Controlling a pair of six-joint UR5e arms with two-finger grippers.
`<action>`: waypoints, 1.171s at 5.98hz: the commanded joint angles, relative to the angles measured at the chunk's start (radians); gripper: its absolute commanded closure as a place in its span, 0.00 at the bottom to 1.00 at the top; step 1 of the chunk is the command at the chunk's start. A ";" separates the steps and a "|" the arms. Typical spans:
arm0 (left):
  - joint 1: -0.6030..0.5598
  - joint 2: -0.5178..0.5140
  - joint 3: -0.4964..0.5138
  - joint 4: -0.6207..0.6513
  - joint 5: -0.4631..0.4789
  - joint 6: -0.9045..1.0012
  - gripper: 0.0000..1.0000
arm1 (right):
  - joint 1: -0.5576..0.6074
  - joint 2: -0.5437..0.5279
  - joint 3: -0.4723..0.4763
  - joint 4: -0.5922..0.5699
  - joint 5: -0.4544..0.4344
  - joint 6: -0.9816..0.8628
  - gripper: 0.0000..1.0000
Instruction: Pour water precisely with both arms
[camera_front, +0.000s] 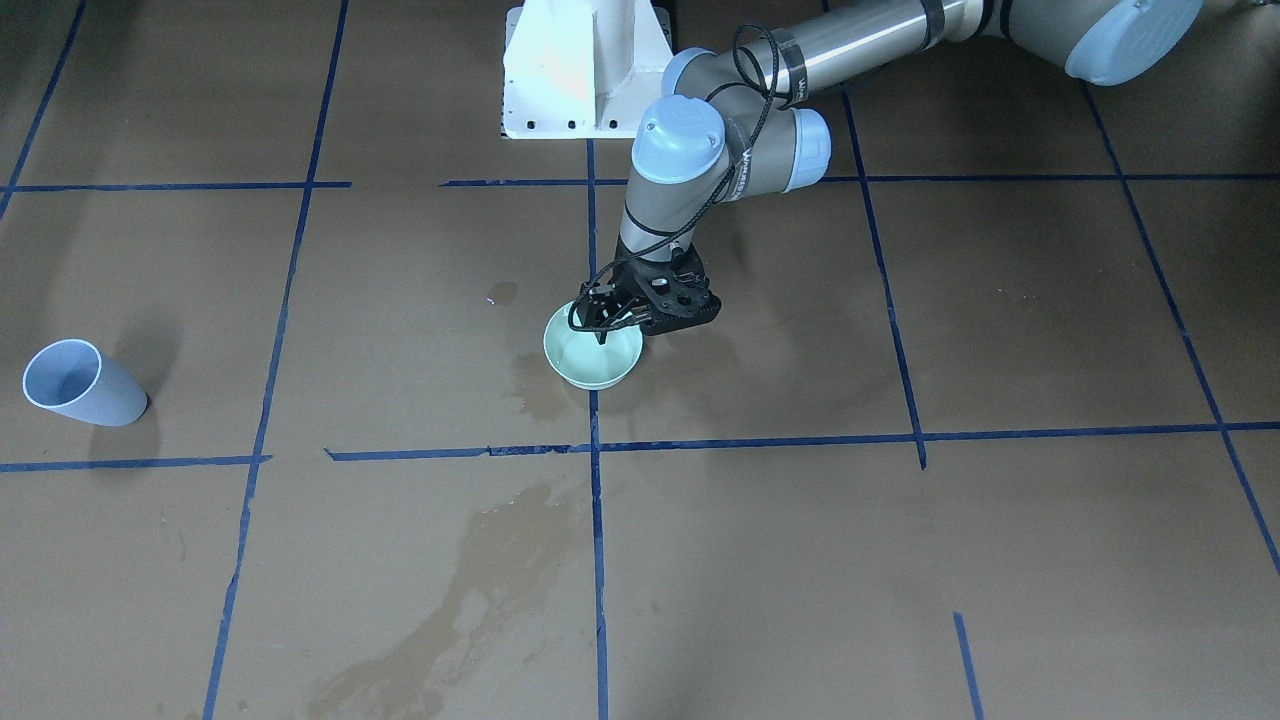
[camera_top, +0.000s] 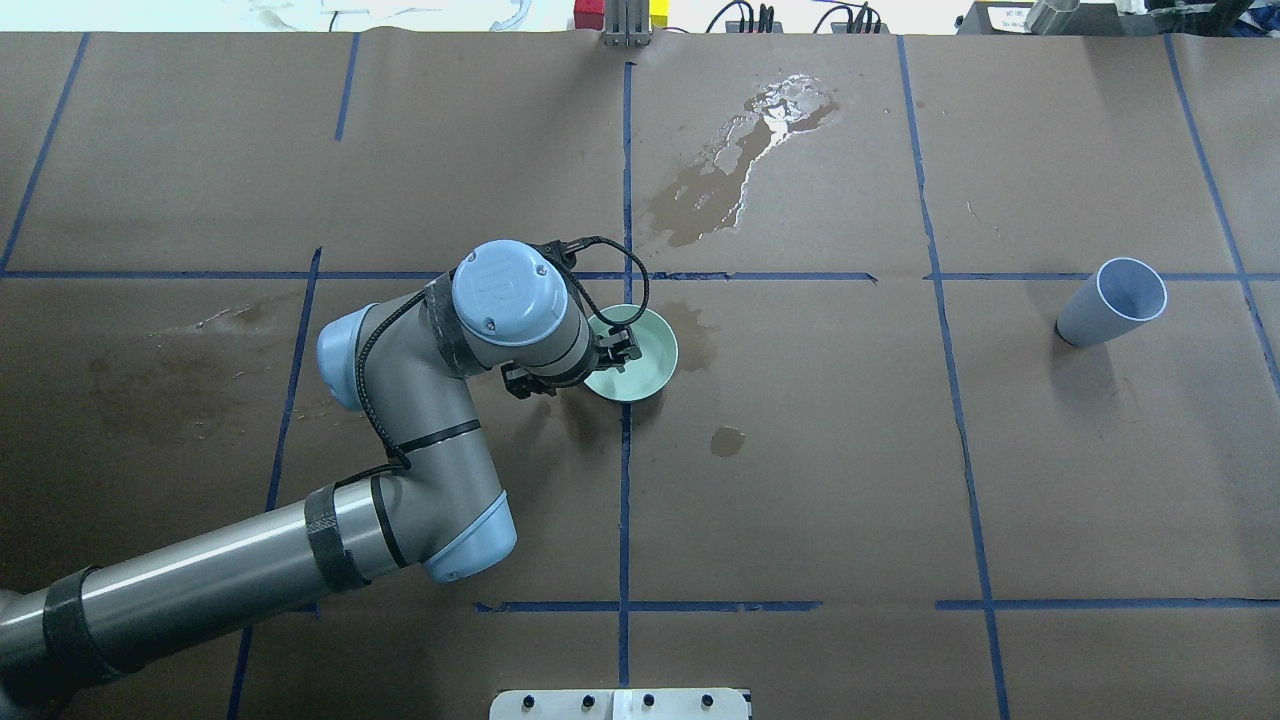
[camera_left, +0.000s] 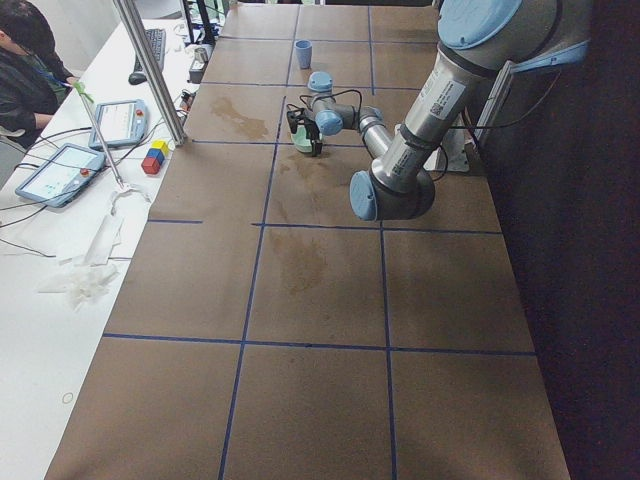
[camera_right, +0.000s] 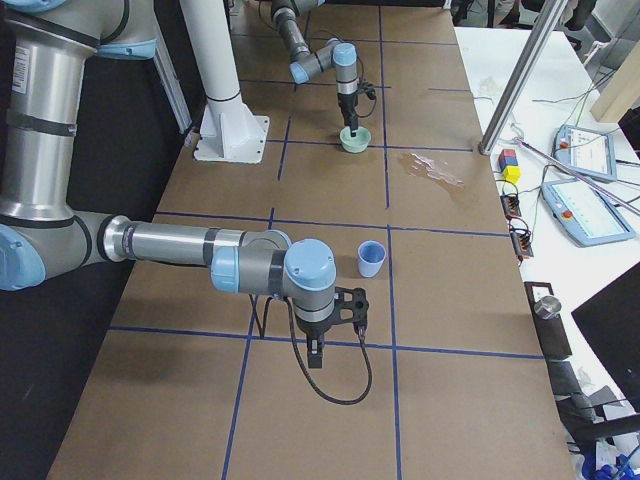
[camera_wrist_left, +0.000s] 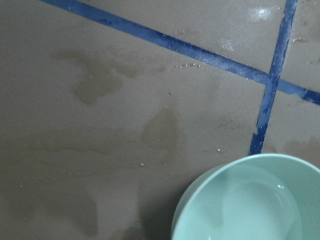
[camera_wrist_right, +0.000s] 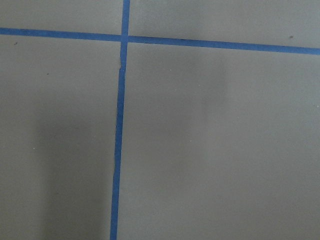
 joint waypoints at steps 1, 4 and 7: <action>0.001 -0.001 0.001 0.000 0.000 0.010 1.00 | 0.000 0.000 -0.002 0.000 0.000 0.000 0.00; -0.002 -0.001 -0.004 0.001 0.000 0.011 1.00 | 0.000 0.000 -0.002 0.001 0.000 -0.001 0.00; -0.086 0.007 -0.036 0.007 -0.108 0.071 1.00 | 0.000 0.000 0.000 0.002 0.000 -0.001 0.00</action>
